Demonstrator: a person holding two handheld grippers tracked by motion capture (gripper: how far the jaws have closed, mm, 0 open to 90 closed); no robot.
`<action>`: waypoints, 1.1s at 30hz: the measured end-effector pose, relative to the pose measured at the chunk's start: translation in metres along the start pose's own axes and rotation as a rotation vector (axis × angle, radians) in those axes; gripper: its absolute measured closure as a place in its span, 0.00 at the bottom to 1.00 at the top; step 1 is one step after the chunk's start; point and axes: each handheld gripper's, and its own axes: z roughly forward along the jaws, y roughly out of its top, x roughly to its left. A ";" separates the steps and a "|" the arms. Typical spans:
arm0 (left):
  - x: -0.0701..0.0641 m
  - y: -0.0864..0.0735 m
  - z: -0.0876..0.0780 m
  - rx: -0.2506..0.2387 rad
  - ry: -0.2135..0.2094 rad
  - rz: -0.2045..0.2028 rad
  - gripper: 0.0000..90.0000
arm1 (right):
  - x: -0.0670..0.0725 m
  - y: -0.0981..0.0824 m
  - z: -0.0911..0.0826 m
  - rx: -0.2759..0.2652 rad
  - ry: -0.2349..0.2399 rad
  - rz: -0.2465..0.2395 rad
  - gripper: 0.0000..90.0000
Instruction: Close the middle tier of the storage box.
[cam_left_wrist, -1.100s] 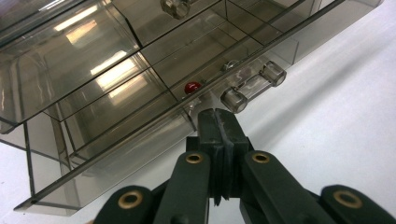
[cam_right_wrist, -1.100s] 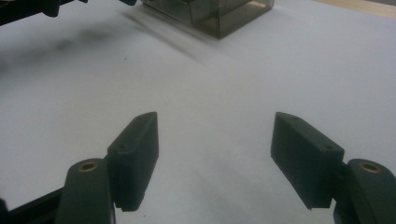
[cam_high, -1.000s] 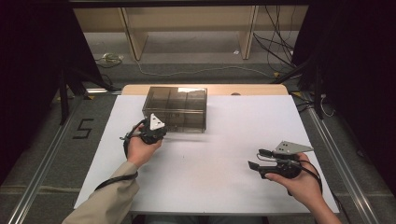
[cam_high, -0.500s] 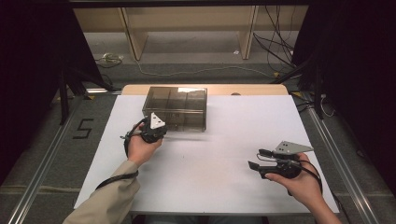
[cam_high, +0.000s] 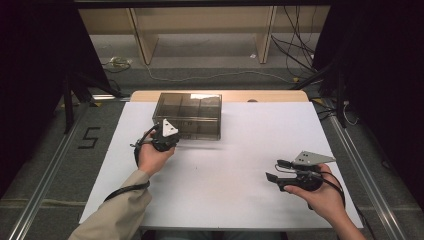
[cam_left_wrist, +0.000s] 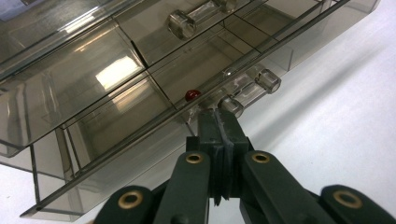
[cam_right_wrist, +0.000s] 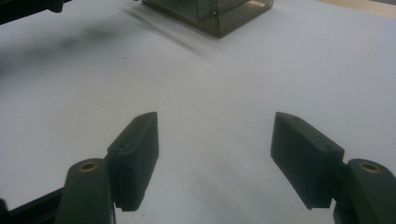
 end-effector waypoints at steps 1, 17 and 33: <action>0.000 0.000 0.000 0.001 0.001 0.000 1.00 | 0.000 0.000 0.000 0.000 0.000 -0.002 0.37; 0.002 0.001 0.006 0.013 0.005 0.004 1.00 | 0.000 0.000 0.000 0.002 0.001 0.000 0.37; 0.004 0.004 0.011 0.016 0.011 0.001 1.00 | -0.001 0.000 0.000 0.000 0.000 -0.001 0.37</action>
